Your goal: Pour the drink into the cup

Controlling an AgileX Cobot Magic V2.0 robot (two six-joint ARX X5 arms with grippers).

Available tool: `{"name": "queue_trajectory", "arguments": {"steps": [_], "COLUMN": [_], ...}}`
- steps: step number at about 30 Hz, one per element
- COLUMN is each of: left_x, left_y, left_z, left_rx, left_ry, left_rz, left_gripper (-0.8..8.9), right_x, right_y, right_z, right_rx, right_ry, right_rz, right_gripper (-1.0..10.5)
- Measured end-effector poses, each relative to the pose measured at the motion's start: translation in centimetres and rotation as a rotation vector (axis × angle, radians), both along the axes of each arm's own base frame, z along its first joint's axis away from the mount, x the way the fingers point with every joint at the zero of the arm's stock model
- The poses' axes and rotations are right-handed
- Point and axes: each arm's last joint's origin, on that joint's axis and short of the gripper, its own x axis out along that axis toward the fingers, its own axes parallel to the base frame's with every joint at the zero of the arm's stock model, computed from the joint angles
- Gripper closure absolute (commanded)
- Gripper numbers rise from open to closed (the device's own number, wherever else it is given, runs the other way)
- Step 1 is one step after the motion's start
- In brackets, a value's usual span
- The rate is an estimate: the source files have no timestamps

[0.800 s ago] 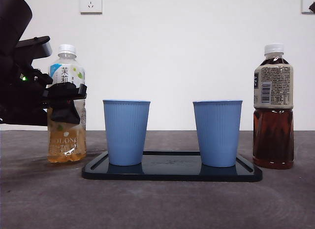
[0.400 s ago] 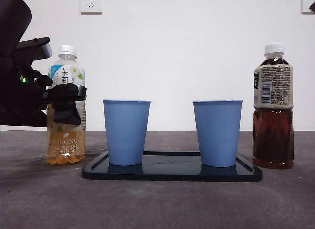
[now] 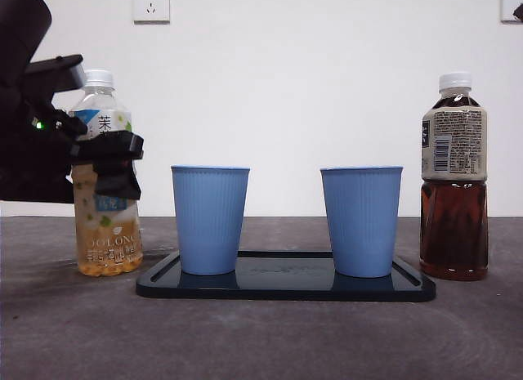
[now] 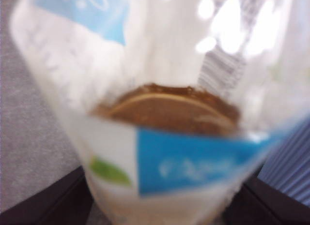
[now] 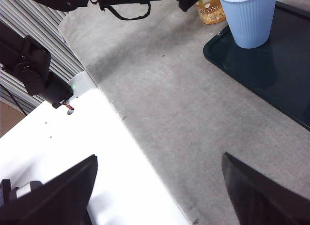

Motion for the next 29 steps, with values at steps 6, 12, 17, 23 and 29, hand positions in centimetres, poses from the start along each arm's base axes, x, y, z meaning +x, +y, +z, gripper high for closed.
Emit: {"name": "queue_trajectory", "arguments": {"steps": [6,12,17,23,29], "left_x": [-0.5,-1.4,-2.6,-4.6,-7.4], "left_y": [0.2,0.6,1.1,1.9,2.8], "left_z": [0.8,1.5,2.6,4.5,6.0], "left_rx": [0.002,0.016,0.026,0.025,0.025], "left_ry": [0.005,0.038,0.06,0.058,0.088], "left_rz": [0.0,0.0,0.0,0.0,-0.017], "left_gripper": [3.98,3.98,3.98,3.99,4.08], "right_x": [0.0,0.0,0.0,0.0,0.1], "right_y": [0.0,0.0,0.0,0.0,-0.1], "right_z": [0.0,0.0,0.0,0.0,0.0], "right_rx": [0.0,0.0,-0.001,-0.001,-0.029], "right_ry": [0.0,0.0,-0.002,-0.004,-0.019], "right_rz": [0.0,0.0,0.001,0.001,-0.038], "right_gripper": [5.5,5.5,5.5,5.5,5.5]}}
